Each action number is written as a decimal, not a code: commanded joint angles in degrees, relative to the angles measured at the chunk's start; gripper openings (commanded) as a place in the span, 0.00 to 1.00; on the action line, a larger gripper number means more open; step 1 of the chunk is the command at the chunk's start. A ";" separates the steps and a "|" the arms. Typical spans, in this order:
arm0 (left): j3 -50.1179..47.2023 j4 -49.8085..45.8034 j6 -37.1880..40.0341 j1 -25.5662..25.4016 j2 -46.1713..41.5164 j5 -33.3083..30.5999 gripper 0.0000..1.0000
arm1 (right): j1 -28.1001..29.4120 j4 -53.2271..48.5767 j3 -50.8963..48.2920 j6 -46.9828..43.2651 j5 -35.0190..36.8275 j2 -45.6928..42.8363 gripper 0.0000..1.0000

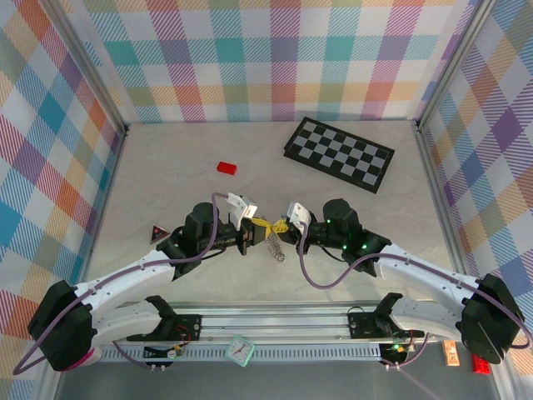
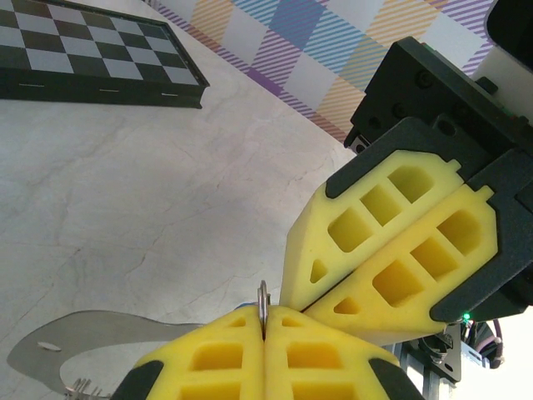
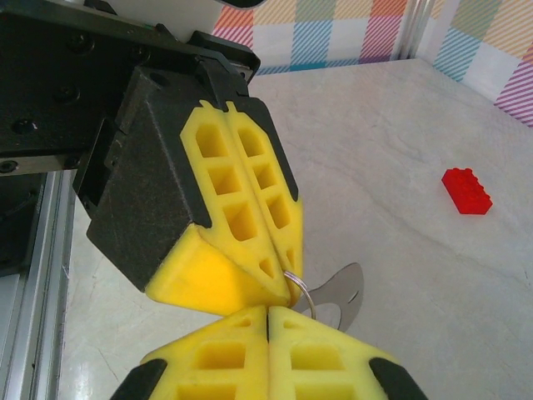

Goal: Put the keys on the keyring

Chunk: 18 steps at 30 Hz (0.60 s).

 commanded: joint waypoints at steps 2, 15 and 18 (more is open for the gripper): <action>-0.41 5.72 0.27 0.42 -0.60 -0.34 0.00 | 0.29 0.08 0.70 0.62 -4.14 0.01 0.00; -3.87 14.36 10.36 0.27 -0.85 -0.16 0.00 | -0.05 -12.83 4.74 -0.94 -9.13 -5.09 0.40; -4.21 16.19 12.32 0.27 -0.40 1.12 0.00 | -0.96 -17.58 5.52 -1.96 -8.36 -7.94 0.42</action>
